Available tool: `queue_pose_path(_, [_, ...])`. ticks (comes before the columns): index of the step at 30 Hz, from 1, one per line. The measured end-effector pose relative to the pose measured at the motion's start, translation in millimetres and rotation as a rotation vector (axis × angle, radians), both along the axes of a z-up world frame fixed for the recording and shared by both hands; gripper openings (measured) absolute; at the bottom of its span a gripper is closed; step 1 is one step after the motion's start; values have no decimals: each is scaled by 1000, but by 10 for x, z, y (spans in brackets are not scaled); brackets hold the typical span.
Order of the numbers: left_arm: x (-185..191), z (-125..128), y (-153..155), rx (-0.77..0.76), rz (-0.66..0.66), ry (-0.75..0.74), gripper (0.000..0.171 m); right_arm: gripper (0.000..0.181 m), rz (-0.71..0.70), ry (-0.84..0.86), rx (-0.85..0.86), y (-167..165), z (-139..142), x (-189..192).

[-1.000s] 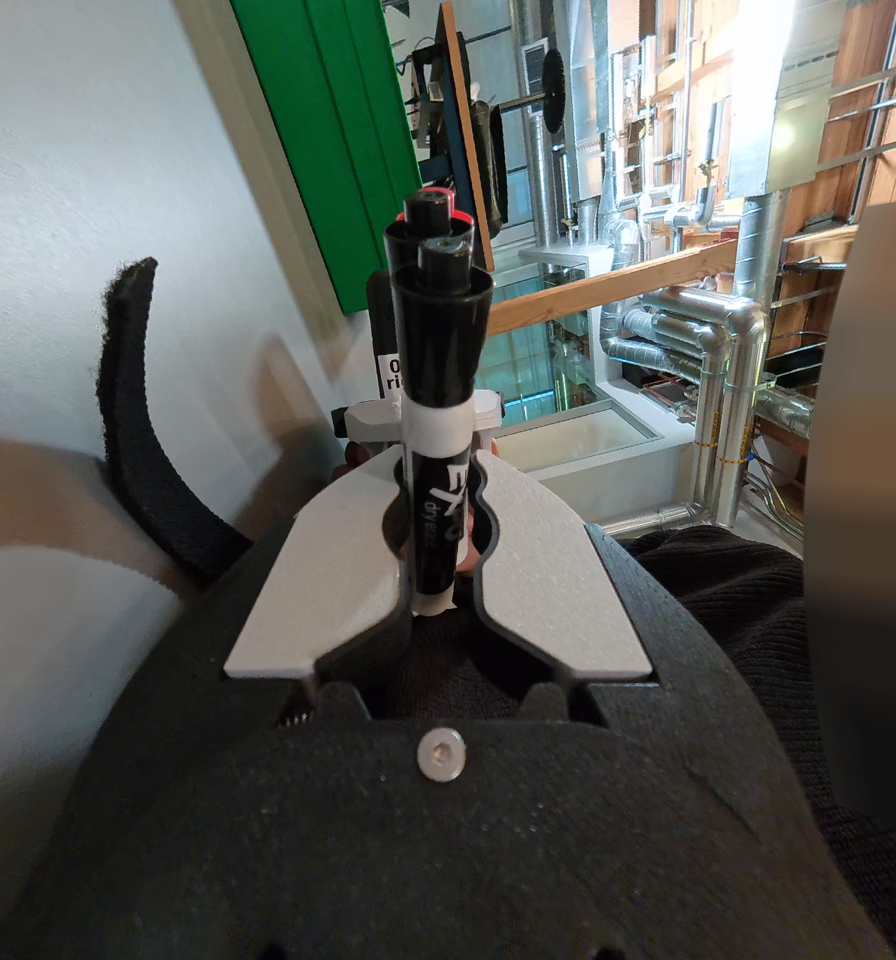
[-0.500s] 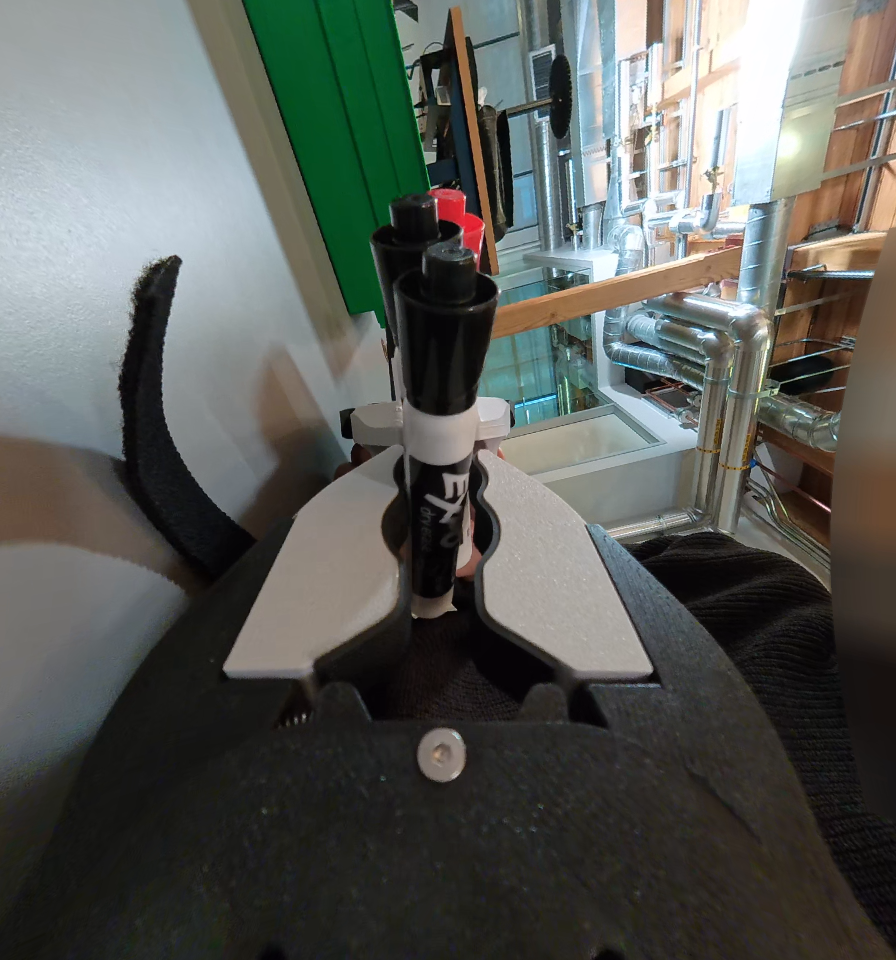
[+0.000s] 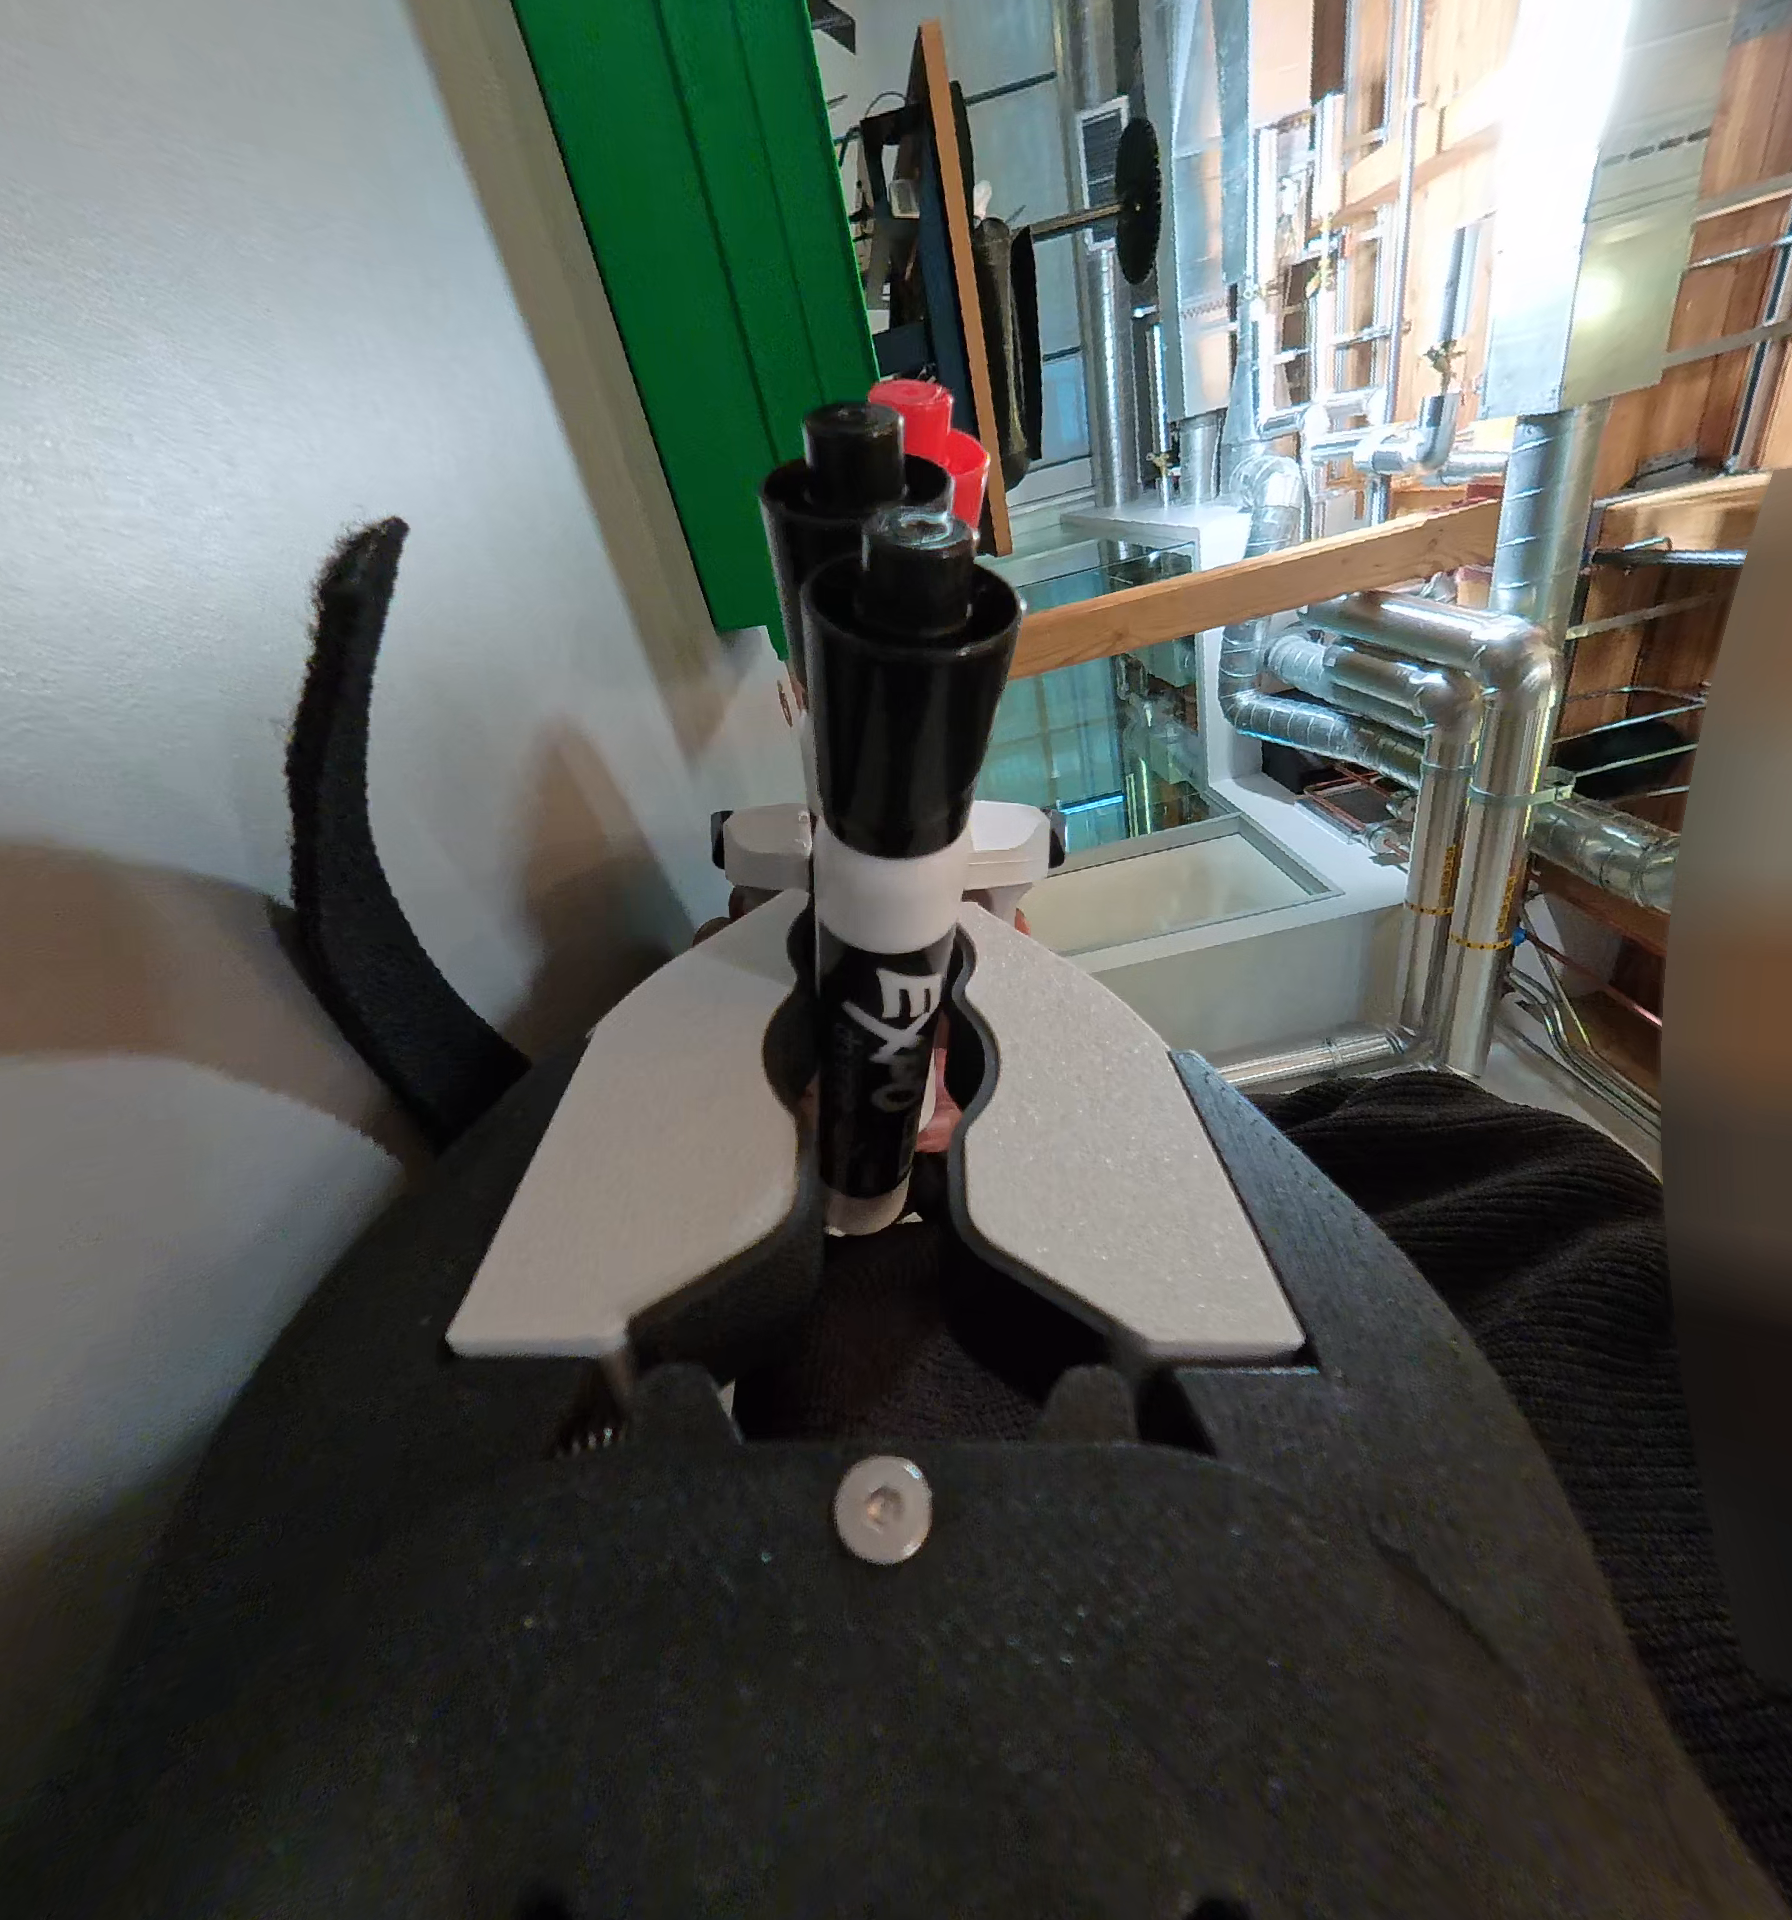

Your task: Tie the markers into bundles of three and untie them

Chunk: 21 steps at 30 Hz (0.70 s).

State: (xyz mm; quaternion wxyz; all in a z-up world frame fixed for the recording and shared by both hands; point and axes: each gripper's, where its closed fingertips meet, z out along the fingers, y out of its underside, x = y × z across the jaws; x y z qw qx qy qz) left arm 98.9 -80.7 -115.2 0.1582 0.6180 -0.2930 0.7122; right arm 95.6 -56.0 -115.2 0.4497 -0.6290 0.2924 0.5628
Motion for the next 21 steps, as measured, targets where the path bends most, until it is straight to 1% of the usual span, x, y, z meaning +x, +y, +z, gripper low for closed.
queue_pose_path(8, [-8,11,4,-7,-5,-9,20,33,26,23,20,-12,49,-8])
queue_pose_path(9, [-11,27,-1,-10,-9,-17,20,33,33,12,18,-14,47,-12])
queue_pose_path(11, [-20,44,-23,-1,-18,-24,20,20,51,-45,17,-28,32,-19])
queue_pose_path(14, [-14,43,-22,-5,-17,-18,20,19,71,-82,19,-38,40,-24])
queue_pose_path(21, [-14,27,-17,5,-10,-8,21,19,48,-74,24,-23,37,-25])
